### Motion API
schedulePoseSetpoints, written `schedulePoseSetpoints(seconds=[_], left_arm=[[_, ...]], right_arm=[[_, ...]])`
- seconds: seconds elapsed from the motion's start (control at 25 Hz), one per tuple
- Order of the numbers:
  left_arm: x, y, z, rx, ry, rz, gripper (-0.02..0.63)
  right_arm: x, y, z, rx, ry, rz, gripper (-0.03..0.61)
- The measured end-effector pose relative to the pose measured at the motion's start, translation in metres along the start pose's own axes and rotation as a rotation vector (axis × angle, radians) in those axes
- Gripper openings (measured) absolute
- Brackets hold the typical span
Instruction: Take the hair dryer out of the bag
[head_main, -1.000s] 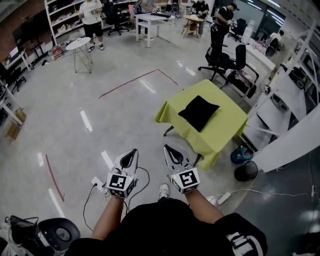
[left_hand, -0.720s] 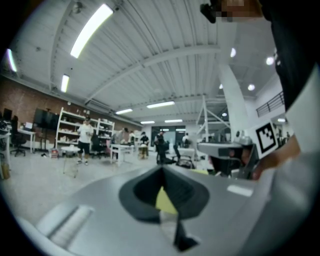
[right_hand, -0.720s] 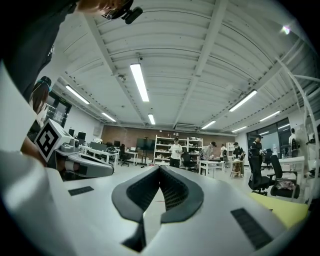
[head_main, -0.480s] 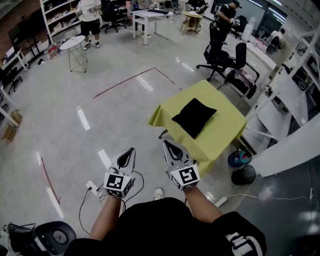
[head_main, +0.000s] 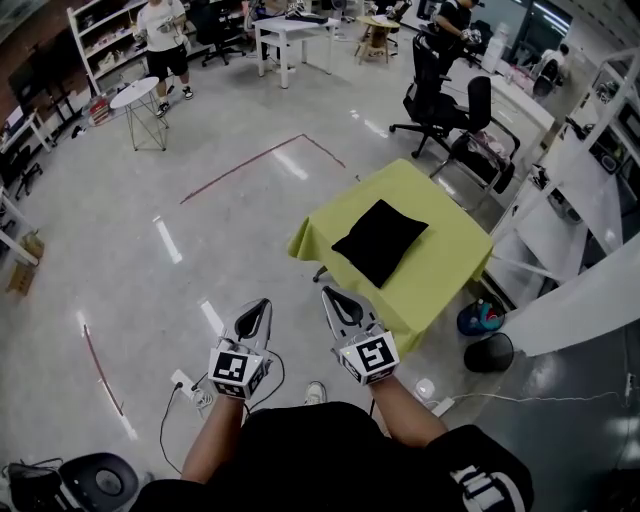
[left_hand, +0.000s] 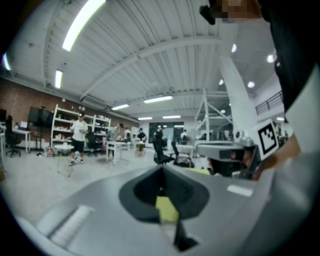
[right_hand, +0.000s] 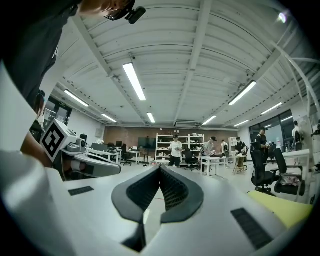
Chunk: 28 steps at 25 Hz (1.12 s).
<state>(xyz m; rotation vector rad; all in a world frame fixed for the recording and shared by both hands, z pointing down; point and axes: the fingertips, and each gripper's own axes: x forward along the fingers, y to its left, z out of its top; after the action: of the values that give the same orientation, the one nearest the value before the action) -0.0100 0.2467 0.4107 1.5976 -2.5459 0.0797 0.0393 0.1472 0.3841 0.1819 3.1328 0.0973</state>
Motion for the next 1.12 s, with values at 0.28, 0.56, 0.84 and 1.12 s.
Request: schedulePoseSetpoints(seconds=[0.28,0.56,0.84,1.12], left_arm=[[0.02,-0.004,0.004,0.0,0.017,-0.01,0.006],[0.046,0.009,0.007,-0.002,0.01,-0.043,0.006],[0.091,0.041,0.015,0.009,-0.006,-0.093,0.006],[0.145,0.083,0.029,0.016,-0.021,-0.16,0.006]], right_arm=[[0.007,-0.014,-0.003,0.025,0.004,0.027,0.006],[0.025,-0.024,-0.006,0.011,0.025,0.024,0.006],[0.068,-0.057,-0.003,-0.006,0.013,-0.043,0.006],[0.117,-0.095,0.001,-0.009,0.002,-0.139,0.006]])
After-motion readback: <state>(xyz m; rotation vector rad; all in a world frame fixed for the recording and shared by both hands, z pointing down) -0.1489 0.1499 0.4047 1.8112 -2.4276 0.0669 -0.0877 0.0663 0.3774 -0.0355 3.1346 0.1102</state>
